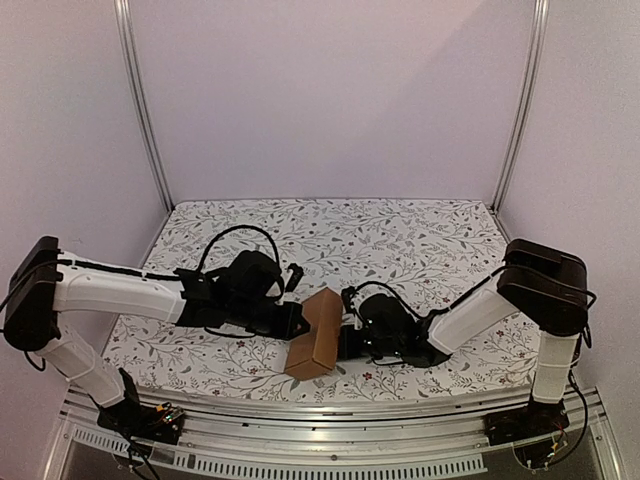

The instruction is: Fold the paper box

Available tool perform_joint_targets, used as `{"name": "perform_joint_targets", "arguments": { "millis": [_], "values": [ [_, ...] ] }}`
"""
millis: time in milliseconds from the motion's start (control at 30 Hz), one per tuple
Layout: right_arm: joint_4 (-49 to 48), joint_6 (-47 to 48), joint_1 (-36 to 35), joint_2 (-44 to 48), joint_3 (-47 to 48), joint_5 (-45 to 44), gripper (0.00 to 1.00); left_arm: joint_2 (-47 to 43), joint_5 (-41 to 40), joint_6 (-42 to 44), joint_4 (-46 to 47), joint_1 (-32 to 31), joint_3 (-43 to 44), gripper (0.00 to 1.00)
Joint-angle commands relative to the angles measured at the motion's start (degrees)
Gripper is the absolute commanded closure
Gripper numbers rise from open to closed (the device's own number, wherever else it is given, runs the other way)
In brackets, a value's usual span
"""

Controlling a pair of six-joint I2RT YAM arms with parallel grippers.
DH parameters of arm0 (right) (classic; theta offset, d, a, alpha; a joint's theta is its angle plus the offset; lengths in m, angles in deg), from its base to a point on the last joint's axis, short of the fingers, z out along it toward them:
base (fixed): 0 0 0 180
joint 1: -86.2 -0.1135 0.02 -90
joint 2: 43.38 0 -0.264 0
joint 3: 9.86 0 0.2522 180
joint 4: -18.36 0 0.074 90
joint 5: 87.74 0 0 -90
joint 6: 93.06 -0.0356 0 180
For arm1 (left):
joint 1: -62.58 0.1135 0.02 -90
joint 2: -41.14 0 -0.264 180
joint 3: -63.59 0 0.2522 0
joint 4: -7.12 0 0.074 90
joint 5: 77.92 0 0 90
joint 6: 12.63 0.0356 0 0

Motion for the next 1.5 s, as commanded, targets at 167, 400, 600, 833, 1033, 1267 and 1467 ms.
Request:
{"name": "perform_joint_targets", "arguments": {
  "millis": [167,400,600,833,1033,1267,1467],
  "values": [
    [17.0,8.5,1.1,7.7,-5.6,-10.5,1.00,2.8,0.8,0.4,0.3,-1.2,1.5,1.00],
    [27.7,13.6,1.1,15.5,-5.9,-15.8,1.00,0.2,-5.0,1.0,-4.9,-0.8,2.1,1.00],
    [35.1,17.0,1.1,22.6,-3.9,-17.8,0.95,-2.0,-12.6,1.7,-11.1,-0.3,2.9,1.00],
    [40.7,20.3,1.0,27.0,-0.3,-15.4,0.93,-3.7,-18.7,0.8,-16.0,-0.1,2.7,0.81],
    [43.5,22.8,1.1,32.3,0.2,-17.5,0.62,-6.1,-20.9,0.0,-16.3,0.2,1.2,0.60],
    [49.4,26.5,1.2,40.4,1.9,-20.3,0.01,-11.3,-25.0,2.2,-20.6,0.2,3.2,0.36],
    [54.8,27.2,1.2,46.2,3.1,-25.1,0.01,-15.6,-28.5,4.9,-27.0,0.2,7.8,0.00]
  ]
}}
